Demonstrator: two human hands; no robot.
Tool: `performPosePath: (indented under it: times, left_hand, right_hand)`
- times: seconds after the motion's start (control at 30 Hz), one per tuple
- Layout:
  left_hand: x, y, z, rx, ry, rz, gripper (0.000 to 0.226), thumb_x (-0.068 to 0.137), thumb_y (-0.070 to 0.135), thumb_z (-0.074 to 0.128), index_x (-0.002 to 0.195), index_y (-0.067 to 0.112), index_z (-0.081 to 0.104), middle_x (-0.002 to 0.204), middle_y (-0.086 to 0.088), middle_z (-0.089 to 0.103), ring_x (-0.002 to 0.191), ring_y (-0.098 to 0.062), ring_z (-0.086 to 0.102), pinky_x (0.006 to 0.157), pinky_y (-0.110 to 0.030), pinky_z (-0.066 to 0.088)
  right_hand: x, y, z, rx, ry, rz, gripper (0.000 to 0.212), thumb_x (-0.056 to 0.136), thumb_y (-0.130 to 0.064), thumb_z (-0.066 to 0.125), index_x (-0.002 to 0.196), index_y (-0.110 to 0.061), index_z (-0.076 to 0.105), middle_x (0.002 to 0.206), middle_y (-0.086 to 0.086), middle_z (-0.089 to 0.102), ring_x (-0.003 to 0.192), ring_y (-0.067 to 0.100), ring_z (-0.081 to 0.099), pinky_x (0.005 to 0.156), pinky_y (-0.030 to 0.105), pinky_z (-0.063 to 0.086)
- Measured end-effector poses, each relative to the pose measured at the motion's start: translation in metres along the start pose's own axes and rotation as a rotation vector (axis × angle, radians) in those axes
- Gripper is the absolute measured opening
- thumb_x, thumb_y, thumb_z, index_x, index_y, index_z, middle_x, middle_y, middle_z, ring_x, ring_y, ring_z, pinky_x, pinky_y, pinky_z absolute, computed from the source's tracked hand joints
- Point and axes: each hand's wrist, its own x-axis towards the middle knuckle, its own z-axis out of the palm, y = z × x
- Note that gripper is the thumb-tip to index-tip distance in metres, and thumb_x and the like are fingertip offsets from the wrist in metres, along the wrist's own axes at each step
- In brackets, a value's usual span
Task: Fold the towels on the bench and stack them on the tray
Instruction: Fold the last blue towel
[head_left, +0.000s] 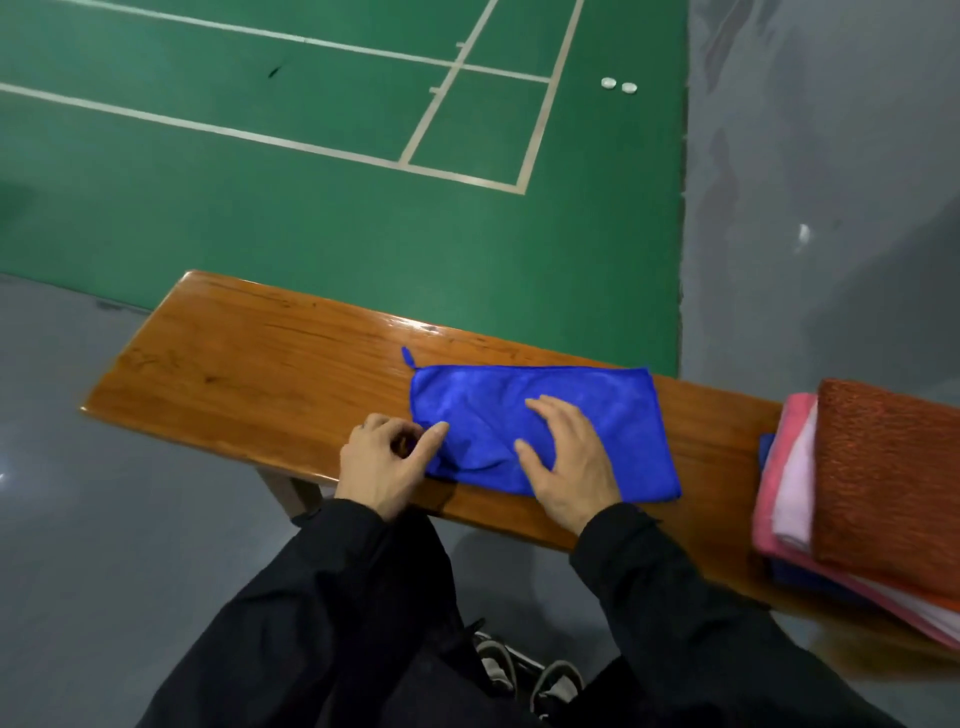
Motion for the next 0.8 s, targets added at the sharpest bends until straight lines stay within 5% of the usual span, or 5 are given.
performPosePath:
  times: [0.23, 0.47, 0.63, 0.73, 0.8]
  left_hand:
    - [-0.001, -0.010, -0.003, 0.056, -0.080, 0.018, 0.047, 0.071, 0.075, 0.048, 0.061, 0.030, 0.056, 0.090, 0.014, 0.055, 0.097, -0.022, 0.050, 0.091, -0.043, 0.042]
    - [-0.022, -0.018, -0.013, 0.501, -0.010, -0.086, 0.039, 0.094, 0.063, 0.051, 0.075, 0.031, 0.063, 0.100, 0.006, 0.057, 0.110, -0.027, 0.052, 0.096, -0.045, 0.034]
    - [-0.012, -0.003, 0.001, 0.501, 0.140, 0.227, 0.049, 0.092, 0.061, 0.045, 0.121, 0.025, 0.062, 0.128, -0.002, 0.061, 0.122, -0.028, 0.053, 0.100, -0.047, 0.040]
    - [0.007, 0.020, 0.026, 0.588, 0.016, 0.506, 0.061, 0.094, 0.059, 0.039, 0.138, 0.022, 0.059, 0.147, -0.005, 0.055, 0.142, -0.028, 0.043, 0.115, -0.048, 0.034]
    - [0.017, 0.032, 0.042, 0.649, -0.141, 0.467, 0.073, 0.094, 0.069, 0.027, 0.154, 0.029, 0.040, 0.164, -0.004, 0.033, 0.154, -0.026, 0.022, 0.124, -0.053, 0.015]
  right_hand:
    - [-0.008, 0.001, 0.008, -0.243, -0.102, -0.013, 0.055, 0.098, -0.055, 0.043, 0.139, -0.022, 0.058, 0.151, 0.002, 0.051, 0.142, 0.023, 0.044, 0.122, 0.040, 0.031]
    - [-0.008, -0.005, 0.006, -0.345, -0.135, -0.028, 0.060, 0.101, -0.059, 0.032, 0.140, -0.022, 0.058, 0.153, 0.005, 0.048, 0.143, 0.025, 0.042, 0.122, 0.042, 0.031]
    - [0.001, -0.011, 0.002, -0.341, -0.051, -0.050, 0.056, 0.098, -0.052, 0.041, 0.140, -0.019, 0.060, 0.150, 0.009, 0.054, 0.140, 0.029, 0.047, 0.121, 0.047, 0.033]
    - [0.022, -0.003, -0.003, -0.374, -0.068, -0.024, 0.061, 0.099, -0.051, 0.035, 0.149, -0.020, 0.053, 0.157, 0.011, 0.046, 0.147, 0.031, 0.040, 0.123, 0.049, 0.028]
    - [0.029, 0.010, -0.008, -0.443, -0.168, 0.041, 0.070, 0.098, -0.059, 0.024, 0.157, -0.025, 0.039, 0.166, 0.010, 0.032, 0.154, 0.031, 0.027, 0.127, 0.049, 0.018]
